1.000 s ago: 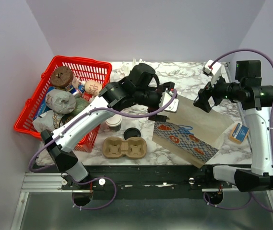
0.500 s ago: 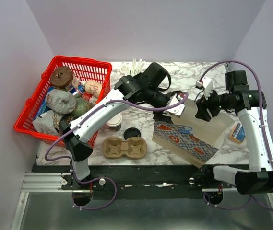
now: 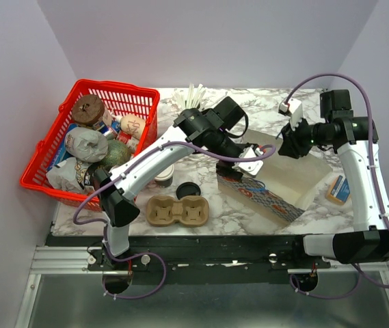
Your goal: Pack the takeout coffee
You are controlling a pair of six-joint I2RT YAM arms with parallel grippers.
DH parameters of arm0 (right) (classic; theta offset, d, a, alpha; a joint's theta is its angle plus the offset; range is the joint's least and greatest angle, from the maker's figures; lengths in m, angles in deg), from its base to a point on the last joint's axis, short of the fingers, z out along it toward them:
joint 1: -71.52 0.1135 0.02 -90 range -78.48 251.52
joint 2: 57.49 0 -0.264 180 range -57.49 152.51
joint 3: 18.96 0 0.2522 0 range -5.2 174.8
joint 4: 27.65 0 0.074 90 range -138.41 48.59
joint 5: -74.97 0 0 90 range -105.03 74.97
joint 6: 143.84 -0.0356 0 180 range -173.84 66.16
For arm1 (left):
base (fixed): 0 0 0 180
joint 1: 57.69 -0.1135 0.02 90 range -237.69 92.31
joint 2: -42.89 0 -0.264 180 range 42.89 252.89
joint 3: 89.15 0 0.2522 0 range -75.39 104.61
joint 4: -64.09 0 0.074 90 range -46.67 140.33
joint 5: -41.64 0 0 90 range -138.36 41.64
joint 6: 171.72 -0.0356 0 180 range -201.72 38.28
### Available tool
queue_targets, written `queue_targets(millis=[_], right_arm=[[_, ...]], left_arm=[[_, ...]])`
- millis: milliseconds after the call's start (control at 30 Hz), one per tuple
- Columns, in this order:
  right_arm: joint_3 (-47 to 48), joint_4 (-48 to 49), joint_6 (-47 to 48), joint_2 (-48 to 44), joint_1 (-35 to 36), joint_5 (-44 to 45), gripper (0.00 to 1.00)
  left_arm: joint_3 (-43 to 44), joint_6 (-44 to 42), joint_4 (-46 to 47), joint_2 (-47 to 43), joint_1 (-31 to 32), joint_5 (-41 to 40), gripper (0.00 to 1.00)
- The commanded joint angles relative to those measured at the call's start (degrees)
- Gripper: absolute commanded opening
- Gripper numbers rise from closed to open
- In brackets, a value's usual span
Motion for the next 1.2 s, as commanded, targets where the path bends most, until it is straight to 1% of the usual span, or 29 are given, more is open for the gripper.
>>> queue_targets(millis=[0,33,67,100,167,200,267,300,333,367,400,433,467,500,567,667,700,733,767,800,833,867,900,967,1000,1033,1067,1167], right_arm=[[3.55,1.89,-1.47,2.11,-0.31,-2.67,0.26],[4.94,2.07,-1.56,2.56,-0.31,-2.58,0.25],[6.09,2.16,-1.48,3.08,-0.22,-2.14,0.22],[6.97,2.42,-1.13,3.96,-0.31,-1.79,0.22],[9.17,2.95,-0.51,4.58,-0.22,-1.00,0.22],[9.52,4.00,-0.33,4.58,-0.13,-0.65,0.22],[9.27,5.14,0.02,4.32,0.57,0.93,0.22],[8.57,6.54,0.54,3.97,1.01,1.63,0.22],[7.87,7.34,0.63,3.01,1.88,2.34,0.22],[6.38,8.13,0.72,2.39,2.41,3.65,0.22],[5.49,9.70,0.90,1.60,3.03,4.36,0.22],[4.70,10.33,0.99,1.07,3.73,4.97,0.22],[3.74,10.86,1.07,-0.50,5.39,6.29,0.21],[1.90,11.82,0.81,-1.21,6.36,6.82,0.19],[-0.13,12.70,0.20,-3.75,9.17,7.53,0.16],[-3.73,13.93,-0.86,-6.13,12.42,8.84,0.16],[-4.79,15.07,-1.64,-7.97,12.96,9.20,0.15],[-6.80,16.04,-2.35,-8.94,13.40,9.81,0.15],[-8.12,17.35,-3.22,-10.35,14.62,11.99,0.12],[-9.27,20.32,-4.45,-11.75,15.07,12.80,0.11],[-11.37,21.75,-4.81,-14.46,15.60,13.33,0.11],[-12.17,22.80,-5.16,-15.62,16.91,13.94,0.08],[-12.88,24.82,-6.21,-16.68,17.70,15.86,0.07],[-14.11,25.63,-7.01,-18.79,19.20,16.06,0.07],[-14.29,25.45,-7.79,-19.23,19.55,15.71,0.07],[-14.46,25.37,-8.32,-19.50,19.82,15.53,0.07],[-14.81,25.36,-8.85,-20.20,20.08,15.35,0.07],[-16.39,25.19,-9.56,-20.82,20.52,14.39,0.07]], left_arm=[[1.10,-2.28,-0.25,1.91,0.84,-2.23,0.58],[1.11,-2.28,0.10,2.00,1.01,-3.36,0.56],[1.11,-2.11,0.45,2.26,1.19,-3.98,0.56],[1.02,-2.02,1.41,2.26,1.28,-4.42,0.57],[0.06,-1.23,2.65,1.66,1.28,-5.13,0.63],[-0.73,0.86,4.91,1.04,1.28,-5.39,0.71],[-5.47,2.72,8.35,-1.93,1.28,-6.79,0.75],[-7.92,5.42,13.41,-3.35,1.28,-7.58,0.80],[-13.60,7.10,16.77,-5.01,1.28,-8.72,0.82],[-16.53,8.77,20.11,-8.42,1.19,-11.34,0.84],[-19.61,9.83,26.23,-10.20,1.19,-12.41,0.89],[-25.12,11.67,28.99,-11.96,1.11,-13.64,0.90],[-27.26,12.12,31.02,-14.50,1.10,-14.53,0.91],[-28.85,12.30,32.43,-15.22,0.84,-14.62,0.91],[-31.23,14.06,32.62,-16.19,0.66,-14.36,0.89],[-31.85,14.59,30.17,-15.49,0.23,-11.20,0.79],[-31.85,14.50,29.21,-15.32,0.23,-10.59,0.71],[-32.29,14.42,28.85,-15.14,0.23,-9.80,0.67],[-32.81,14.41,28.84,-15.66,0.23,-9.35,0.63],[-33.52,14.59,29.80,-16.19,0.23,-8.83,0.56],[-35.44,14.76,30.59,-16.71,0.40,-8.47,0.53],[-36.41,14.85,31.21,-17.85,0.58,-8.64,0.51],[-37.47,14.68,32.44,-18.38,0.84,-8.99,0.46],[-39.66,13.98,32.80,-19.35,1.54,-9.08,0.39],[-40.02,13.19,31.84,-19.44,1.72,-9.00,0.25],[-40.37,12.23,31.57,-19.62,1.81,-8.82,0.19],[-41.51,11.61,31.31,-19.79,1.89,-8.04,0.16],[-43.45,10.64,31.22,-19.71,2.07,-6.89,0.15]])
